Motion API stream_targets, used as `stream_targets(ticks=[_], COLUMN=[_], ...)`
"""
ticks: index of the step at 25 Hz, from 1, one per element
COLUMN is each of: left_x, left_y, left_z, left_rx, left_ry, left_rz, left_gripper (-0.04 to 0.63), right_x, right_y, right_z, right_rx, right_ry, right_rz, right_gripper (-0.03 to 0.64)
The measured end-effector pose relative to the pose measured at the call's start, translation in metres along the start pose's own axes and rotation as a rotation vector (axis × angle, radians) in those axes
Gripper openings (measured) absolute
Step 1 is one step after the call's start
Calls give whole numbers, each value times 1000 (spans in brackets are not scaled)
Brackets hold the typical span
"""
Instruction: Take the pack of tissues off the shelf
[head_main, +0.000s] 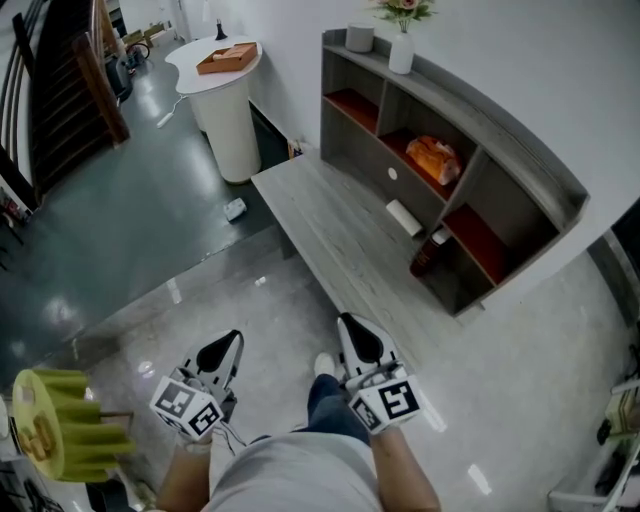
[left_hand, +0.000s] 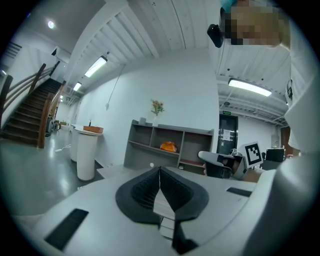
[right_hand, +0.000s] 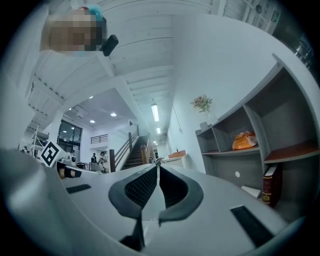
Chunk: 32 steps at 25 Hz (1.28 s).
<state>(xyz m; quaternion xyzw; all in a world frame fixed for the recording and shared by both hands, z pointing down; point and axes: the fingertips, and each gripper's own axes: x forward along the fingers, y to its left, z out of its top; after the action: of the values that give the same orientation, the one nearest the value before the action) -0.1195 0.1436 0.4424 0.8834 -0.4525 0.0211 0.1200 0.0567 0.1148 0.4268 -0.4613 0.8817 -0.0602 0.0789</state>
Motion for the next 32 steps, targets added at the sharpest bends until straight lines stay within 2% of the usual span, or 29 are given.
stream_targets(ticks=[7, 12, 20, 24, 28, 32], left_x=[80, 138, 224, 255, 274, 290], left_y=[44, 65, 84, 88, 94, 108], left_z=[21, 36, 64, 70, 70, 70], left_rx=[6, 12, 24, 28, 15, -6], left_ry=[15, 31, 41, 45, 57, 73], left_rz=[6, -2, -22, -36, -60, -83], left_gripper=[15, 15, 15, 15, 15, 15], right_x=[77, 120, 160, 169, 178, 181], right_y=[-55, -113, -231, -285, -330, -361], right_z=[-1, 9, 46, 63, 73, 76], right_rx=[4, -29, -92, -168, -202, -217], right_ry=[14, 9, -10, 3, 41, 81], right_rz=[16, -56, -309, -433, -580, -722], right_gripper=[26, 26, 28, 36, 108, 130])
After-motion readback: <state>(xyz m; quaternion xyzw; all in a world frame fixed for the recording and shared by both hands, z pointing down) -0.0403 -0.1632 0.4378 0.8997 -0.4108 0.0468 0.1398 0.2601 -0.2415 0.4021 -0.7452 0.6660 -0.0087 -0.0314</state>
